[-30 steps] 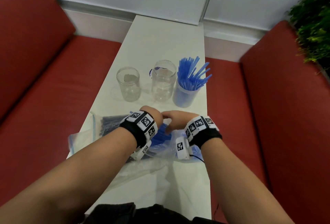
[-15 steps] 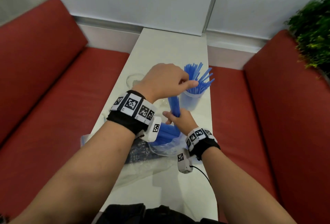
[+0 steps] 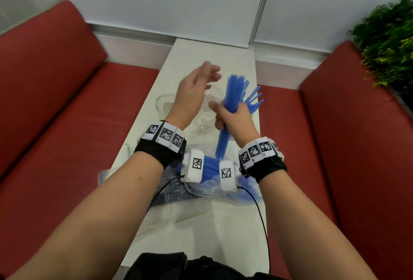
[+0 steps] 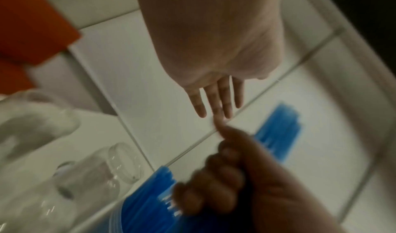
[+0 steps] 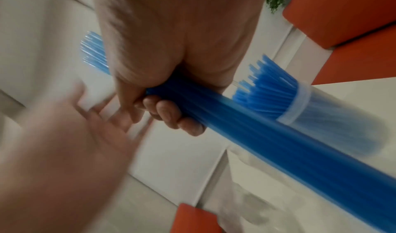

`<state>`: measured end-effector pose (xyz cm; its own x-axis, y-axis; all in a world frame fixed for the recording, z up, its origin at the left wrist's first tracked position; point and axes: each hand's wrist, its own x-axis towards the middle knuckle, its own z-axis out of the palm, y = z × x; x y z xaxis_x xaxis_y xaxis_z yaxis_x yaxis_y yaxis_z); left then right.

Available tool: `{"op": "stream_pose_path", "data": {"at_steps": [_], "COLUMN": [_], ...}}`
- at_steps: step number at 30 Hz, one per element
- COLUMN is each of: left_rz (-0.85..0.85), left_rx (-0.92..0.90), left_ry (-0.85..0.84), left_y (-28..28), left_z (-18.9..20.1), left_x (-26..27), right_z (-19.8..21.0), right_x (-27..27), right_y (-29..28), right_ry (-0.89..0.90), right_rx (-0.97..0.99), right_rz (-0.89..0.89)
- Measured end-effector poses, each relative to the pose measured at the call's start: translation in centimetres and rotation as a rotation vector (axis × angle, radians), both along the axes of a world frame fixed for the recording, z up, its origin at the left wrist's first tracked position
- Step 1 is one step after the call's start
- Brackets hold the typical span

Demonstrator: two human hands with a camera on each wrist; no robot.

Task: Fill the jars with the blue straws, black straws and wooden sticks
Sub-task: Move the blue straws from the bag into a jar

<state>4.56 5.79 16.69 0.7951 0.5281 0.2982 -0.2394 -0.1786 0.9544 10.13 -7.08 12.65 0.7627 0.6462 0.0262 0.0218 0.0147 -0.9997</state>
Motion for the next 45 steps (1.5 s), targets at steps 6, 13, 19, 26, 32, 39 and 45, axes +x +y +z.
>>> {"op": "stream_pose_path", "data": {"at_steps": [6,13,19,26,32,39,45], "left_rz": [-0.371,-0.61,-0.571,-0.491,-0.479,-0.322,-0.2], "left_rx": [-0.627,-1.44,-1.474,-1.425,-1.358,-1.414,-1.317], "left_ry": [0.667,0.496,0.461,0.619,0.651,0.623,0.647], "left_y": [1.7,-0.7,-1.6,-1.4,-1.5,-1.4,-0.2], "left_z": [-5.6,-7.0,-5.9,-7.3,-9.0,-9.6,-12.1], "left_x": [-0.2,0.0,0.0,-0.1,-0.4,0.1,0.4], "right_z": [7.6,8.2,7.1,4.5,2.9,1.5,3.1], "right_x": [1.3,0.3,-0.2,-0.6,0.0,0.3,2.9], "right_y": [0.0,0.4,0.5,1.2,1.1,1.2,-0.6], "right_ry": [0.029,-0.054,-0.087,0.011,0.028,0.049,0.048], "right_rx": [0.29,0.263,0.238,0.197,0.167,0.139,-0.216], "right_rz": [0.024,0.042,0.019,-0.003,0.025,-0.001,0.183]}}
